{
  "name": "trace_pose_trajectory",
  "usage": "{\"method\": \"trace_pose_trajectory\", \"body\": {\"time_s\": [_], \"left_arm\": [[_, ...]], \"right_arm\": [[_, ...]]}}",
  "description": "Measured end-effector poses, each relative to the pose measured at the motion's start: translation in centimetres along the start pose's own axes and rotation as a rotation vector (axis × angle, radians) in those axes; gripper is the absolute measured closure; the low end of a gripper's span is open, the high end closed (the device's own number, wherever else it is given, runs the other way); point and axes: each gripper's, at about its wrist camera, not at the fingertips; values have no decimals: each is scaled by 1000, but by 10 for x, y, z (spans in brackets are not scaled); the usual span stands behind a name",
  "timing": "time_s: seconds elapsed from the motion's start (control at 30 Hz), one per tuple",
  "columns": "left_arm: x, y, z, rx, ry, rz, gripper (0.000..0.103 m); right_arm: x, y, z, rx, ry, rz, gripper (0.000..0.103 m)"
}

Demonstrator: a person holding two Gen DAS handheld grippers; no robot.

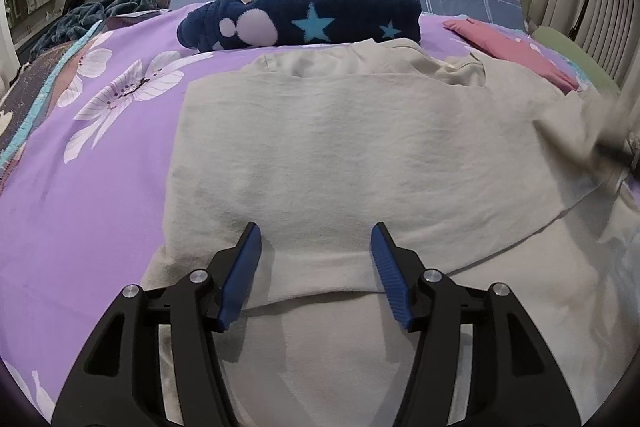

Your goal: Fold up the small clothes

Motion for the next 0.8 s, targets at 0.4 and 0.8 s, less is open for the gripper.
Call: {"method": "trace_pose_trajectory", "body": {"time_s": [0.4,0.8], "left_arm": [[-1,-1,0,11,-3,-3,41],[-38,-42,-6,535,-44,-74,40]], "right_arm": [[6,-45,-9,-59,20,221,60],[32,-13,2,-72,114,-10,55]]}}
Point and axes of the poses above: each gripper's, at about its wrist camera, not at the fingertips, and z roughly the way its jaws point, y to its left, x to its underside, and after that the axes turned 12 degrees about z, right-handed
